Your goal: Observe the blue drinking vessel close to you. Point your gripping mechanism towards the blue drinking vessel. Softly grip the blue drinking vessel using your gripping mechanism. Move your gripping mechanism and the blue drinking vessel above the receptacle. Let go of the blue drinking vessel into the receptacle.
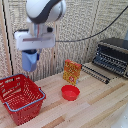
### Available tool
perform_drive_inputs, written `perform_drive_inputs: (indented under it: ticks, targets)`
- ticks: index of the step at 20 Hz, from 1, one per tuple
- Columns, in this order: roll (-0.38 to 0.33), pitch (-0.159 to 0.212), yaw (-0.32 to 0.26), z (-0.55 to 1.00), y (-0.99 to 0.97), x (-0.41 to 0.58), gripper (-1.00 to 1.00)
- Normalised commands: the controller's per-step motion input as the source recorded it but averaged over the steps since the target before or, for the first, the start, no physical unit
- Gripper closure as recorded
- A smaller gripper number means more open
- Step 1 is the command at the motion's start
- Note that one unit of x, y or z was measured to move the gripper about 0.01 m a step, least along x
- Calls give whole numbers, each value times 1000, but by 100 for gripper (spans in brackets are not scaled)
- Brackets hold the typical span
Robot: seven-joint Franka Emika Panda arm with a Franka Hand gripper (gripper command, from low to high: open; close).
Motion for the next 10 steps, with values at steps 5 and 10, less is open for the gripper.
perform_drive_inputs:
  ticks: [5,10]
  targets:
    - [-216,12,14,-847,699,161,100]
    - [-205,0,2,-450,275,254,-100]
